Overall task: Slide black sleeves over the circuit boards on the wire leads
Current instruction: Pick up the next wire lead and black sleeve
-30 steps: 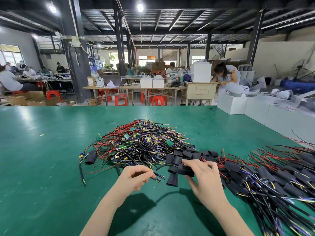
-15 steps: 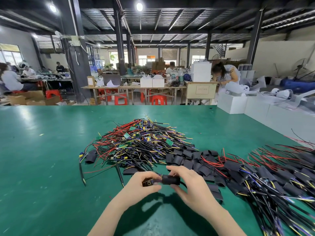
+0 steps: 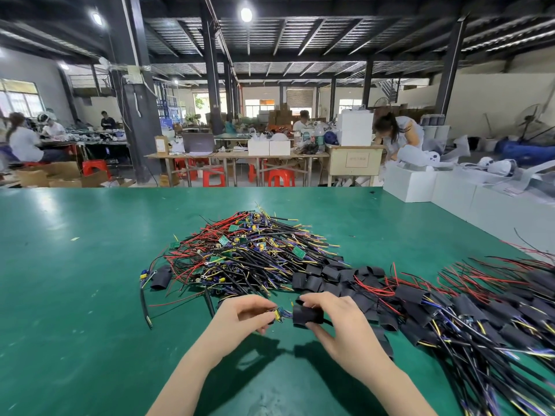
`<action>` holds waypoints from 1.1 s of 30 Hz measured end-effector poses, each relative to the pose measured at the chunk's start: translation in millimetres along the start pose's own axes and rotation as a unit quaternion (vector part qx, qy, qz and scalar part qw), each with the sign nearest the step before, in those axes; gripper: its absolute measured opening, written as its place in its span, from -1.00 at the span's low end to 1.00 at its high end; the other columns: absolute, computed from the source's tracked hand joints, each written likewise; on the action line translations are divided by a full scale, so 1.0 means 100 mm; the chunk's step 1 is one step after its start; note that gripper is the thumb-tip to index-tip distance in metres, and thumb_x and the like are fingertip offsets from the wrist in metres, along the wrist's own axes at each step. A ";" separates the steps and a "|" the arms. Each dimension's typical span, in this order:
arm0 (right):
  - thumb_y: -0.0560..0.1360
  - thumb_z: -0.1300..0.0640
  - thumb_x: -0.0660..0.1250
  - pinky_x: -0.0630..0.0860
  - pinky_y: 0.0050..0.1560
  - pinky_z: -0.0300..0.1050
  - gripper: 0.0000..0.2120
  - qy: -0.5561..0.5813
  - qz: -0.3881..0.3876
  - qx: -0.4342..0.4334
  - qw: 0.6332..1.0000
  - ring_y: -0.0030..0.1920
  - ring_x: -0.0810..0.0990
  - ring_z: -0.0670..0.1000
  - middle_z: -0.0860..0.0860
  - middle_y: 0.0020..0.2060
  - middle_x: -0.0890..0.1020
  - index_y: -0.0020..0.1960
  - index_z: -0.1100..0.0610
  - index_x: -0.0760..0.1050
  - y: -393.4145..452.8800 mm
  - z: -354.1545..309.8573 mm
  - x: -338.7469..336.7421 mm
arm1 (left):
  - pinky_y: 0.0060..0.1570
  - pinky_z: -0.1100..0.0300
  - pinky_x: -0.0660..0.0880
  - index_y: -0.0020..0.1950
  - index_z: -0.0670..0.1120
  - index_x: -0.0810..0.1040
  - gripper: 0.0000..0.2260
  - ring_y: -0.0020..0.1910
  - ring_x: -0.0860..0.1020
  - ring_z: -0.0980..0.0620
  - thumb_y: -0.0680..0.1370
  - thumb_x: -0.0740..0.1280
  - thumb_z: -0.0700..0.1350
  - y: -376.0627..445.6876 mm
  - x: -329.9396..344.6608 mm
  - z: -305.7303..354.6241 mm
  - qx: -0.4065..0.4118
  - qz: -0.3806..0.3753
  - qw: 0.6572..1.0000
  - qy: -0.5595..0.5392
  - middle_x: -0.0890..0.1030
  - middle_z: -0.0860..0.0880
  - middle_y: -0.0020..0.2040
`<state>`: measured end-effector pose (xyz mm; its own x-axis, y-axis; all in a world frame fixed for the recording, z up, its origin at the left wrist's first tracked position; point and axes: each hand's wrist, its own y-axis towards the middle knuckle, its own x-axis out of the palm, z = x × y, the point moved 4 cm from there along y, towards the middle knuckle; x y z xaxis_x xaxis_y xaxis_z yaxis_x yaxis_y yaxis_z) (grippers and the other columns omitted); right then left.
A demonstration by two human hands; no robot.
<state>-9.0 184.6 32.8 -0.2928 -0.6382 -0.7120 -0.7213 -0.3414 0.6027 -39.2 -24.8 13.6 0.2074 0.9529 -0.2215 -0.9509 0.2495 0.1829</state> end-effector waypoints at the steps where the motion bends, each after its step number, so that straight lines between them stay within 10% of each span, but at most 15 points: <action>1: 0.43 0.15 0.42 0.37 0.06 -0.25 -0.62 -0.004 -0.008 -0.003 1.000 -0.01 0.50 -0.11 -0.24 0.08 0.57 0.22 -0.03 0.48 0.00 -0.01 0.02 | -0.17 0.21 0.56 -0.01 -0.15 0.65 -0.90 -0.29 0.60 0.02 0.49 0.44 -0.27 0.00 0.02 0.00 0.000 0.004 1.000 -0.003 0.68 -0.09 -0.23; 33: 0.41 0.11 0.45 0.56 0.04 -0.14 -0.63 0.100 -0.019 0.027 0.994 0.02 0.57 -0.21 -0.20 0.02 0.60 0.20 0.00 0.52 -0.01 -0.05 0.08 | -0.02 0.26 0.55 0.01 -0.04 0.65 -0.75 -0.08 0.66 -0.01 0.41 0.47 -0.32 0.00 0.12 0.06 0.048 -0.016 0.998 0.023 0.70 -0.08 -0.09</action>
<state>-7.8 176.8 28.4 -0.1378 -0.7517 -0.6449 -0.7634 -0.3343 0.5528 -35.0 -12.6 16.5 0.2236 0.9359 -0.2723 -0.9175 0.2964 0.2653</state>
